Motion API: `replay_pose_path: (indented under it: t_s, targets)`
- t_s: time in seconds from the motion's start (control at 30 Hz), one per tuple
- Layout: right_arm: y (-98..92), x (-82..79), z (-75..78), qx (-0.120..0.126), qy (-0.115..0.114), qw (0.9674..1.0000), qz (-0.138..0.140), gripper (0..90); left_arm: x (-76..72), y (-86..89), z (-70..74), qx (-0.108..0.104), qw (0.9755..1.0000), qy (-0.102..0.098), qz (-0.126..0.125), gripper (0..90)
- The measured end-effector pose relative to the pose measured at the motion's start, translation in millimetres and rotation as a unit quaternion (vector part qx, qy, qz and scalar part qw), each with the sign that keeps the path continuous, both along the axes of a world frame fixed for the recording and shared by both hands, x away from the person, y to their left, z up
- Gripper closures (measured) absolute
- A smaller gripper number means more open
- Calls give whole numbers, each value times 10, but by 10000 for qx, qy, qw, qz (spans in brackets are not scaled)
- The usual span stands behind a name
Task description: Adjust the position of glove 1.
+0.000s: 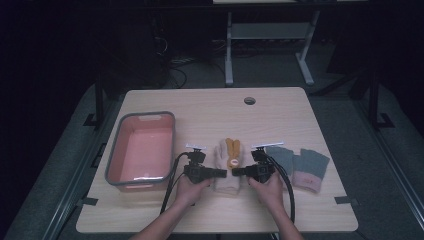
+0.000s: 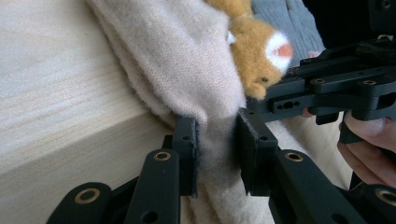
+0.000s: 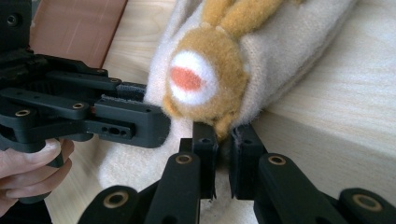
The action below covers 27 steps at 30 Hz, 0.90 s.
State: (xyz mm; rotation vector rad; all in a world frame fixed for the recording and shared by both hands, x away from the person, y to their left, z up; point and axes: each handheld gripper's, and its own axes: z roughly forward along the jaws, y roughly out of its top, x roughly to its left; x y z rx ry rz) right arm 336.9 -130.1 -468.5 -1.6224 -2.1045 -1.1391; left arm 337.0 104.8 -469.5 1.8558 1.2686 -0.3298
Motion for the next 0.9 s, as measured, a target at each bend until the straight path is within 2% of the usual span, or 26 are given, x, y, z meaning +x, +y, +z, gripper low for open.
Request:
replay_pose_path:
  t_s: [0.2, 0.3, 0.4, 0.47, 0.5, 0.53, 0.9]
  targets:
    - [-5, -11, 31, 60, -37, 10000, 31, 831, 2, 28, 24, -115, 9999, -4, 26, 724]
    - [-6, -12, 44, 73, 14, 10000, 16, 831, 10, 32, 33, -136, 9999, -9, 3, 729]
    - [-17, -2, 65, 61, -92, 9999, 47, 833, 20, 30, 49, -172, 9998, -33, -13, 733]
    - [-15, -4, 97, 71, -50, 10000, 21, 833, 21, 28, 72, -198, 9998, -14, -2, 734]
    - [-18, 0, 99, 61, -122, 9999, 42, 833, 23, 29, 87, -223, 9997, -18, 5, 734]
    - [-13, -6, 123, 83, -50, 10000, 13, 834, 24, 37, 99, -227, 9997, -26, -14, 735]
    - [5, -8, 248, 143, -234, 9996, 94, 834, 14, 91, 213, -357, 9993, -148, -25, 733]
